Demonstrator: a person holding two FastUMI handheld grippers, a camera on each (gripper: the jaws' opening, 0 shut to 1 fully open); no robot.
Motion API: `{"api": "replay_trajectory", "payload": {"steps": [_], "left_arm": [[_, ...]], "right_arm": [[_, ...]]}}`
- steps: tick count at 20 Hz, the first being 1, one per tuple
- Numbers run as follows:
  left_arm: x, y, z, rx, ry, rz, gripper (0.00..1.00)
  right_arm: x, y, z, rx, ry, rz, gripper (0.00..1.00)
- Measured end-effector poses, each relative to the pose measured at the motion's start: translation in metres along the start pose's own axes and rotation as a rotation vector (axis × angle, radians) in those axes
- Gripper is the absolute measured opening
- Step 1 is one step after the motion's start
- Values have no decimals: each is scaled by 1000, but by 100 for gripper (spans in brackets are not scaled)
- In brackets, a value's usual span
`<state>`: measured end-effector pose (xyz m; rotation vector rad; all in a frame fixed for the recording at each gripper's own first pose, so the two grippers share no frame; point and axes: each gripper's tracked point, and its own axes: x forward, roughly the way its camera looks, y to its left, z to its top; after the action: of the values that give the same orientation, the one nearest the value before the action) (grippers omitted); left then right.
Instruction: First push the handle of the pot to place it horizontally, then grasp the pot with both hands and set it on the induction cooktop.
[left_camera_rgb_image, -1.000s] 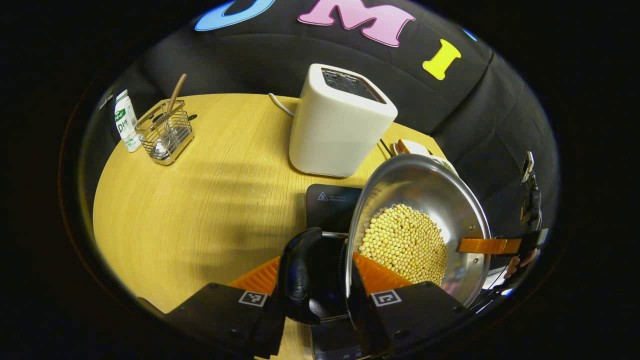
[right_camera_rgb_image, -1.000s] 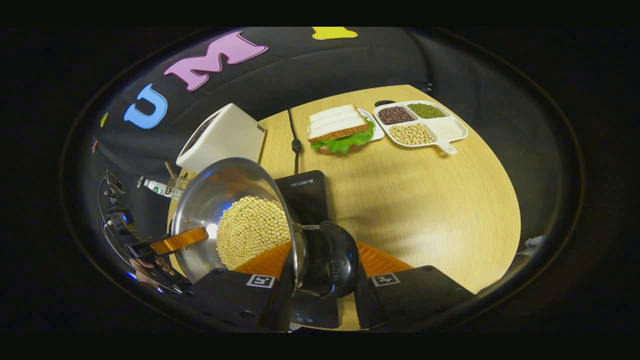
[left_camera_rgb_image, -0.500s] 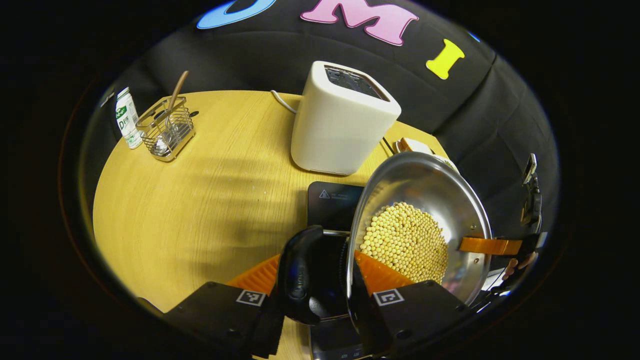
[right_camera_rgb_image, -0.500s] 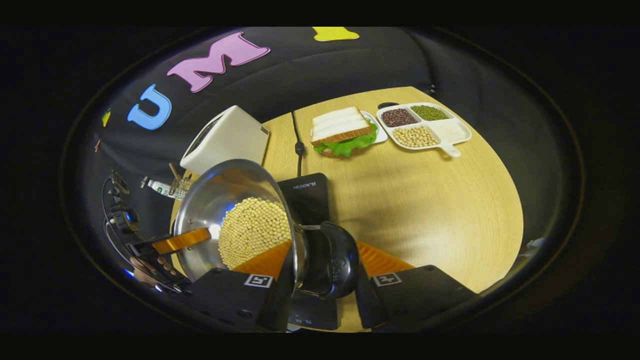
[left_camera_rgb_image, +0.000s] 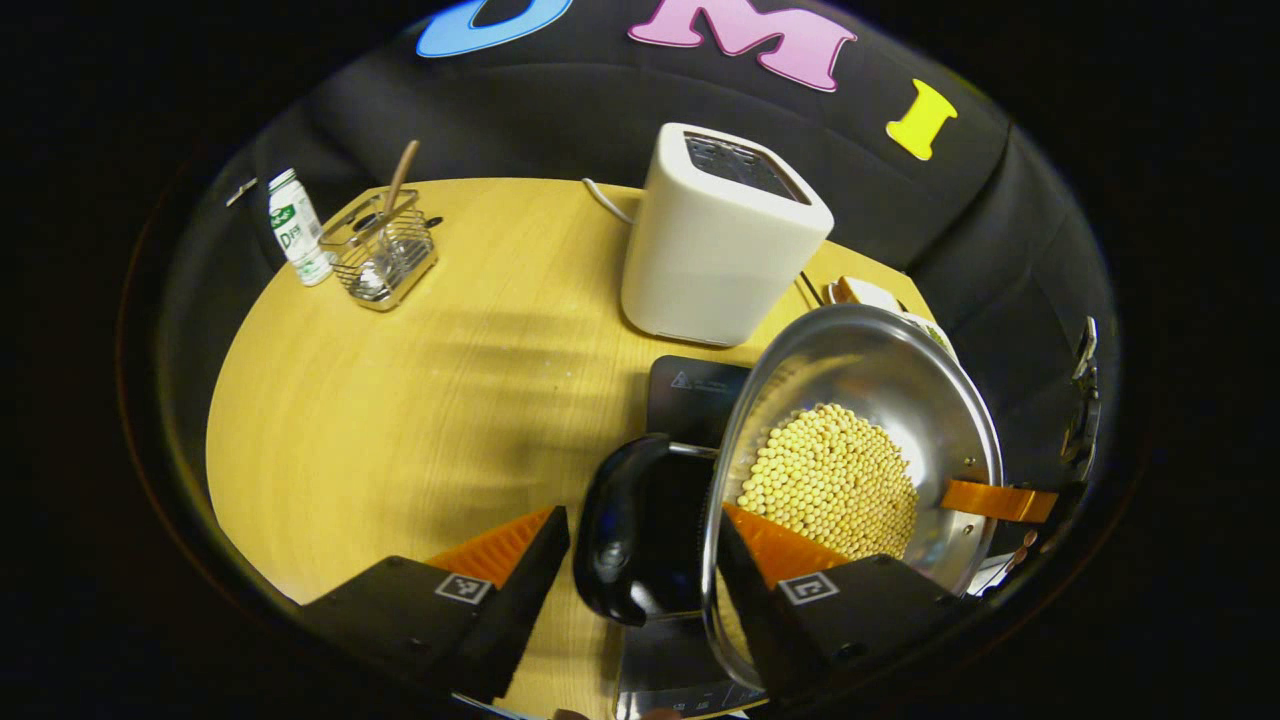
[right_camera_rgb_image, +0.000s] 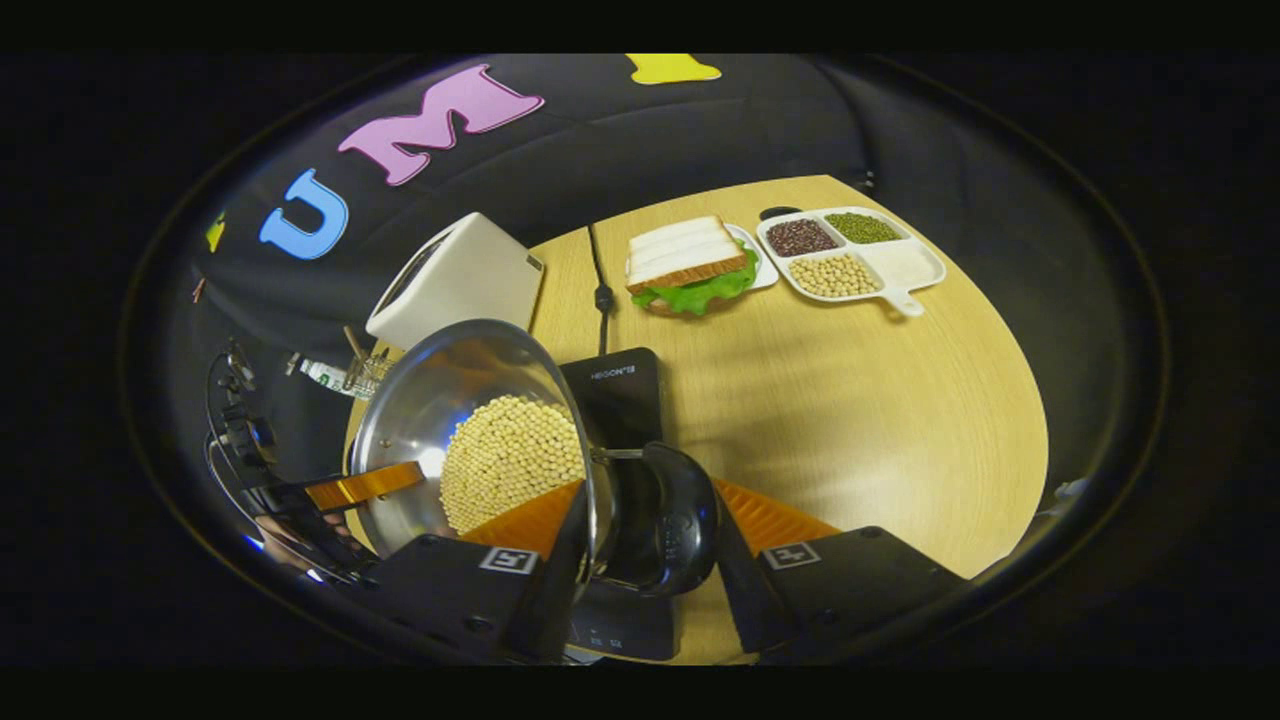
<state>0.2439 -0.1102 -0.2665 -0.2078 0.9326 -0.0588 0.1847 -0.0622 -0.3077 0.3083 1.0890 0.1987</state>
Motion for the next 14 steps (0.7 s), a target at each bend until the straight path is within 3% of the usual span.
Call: {"api": "replay_trajectory", "payload": {"steps": [1, 2, 7, 14], "left_arm": [[-6, 4, 0, -8, -4, 8, 95], [-12, 6, -1, -17, -8, 8, 97], [-46, 8, 8, 21, -91, 31, 99], [-145, 3, 34, 106, -372, 23, 96]], "right_arm": [[-6, 2, 3, 6, -16, 9, 78], [-7, 4, 7, 12, -42, 17, 100], [-34, 6, 17, -56, -169, -22, 99], [-131, 29, 25, -146, -438, -97, 99]]}}
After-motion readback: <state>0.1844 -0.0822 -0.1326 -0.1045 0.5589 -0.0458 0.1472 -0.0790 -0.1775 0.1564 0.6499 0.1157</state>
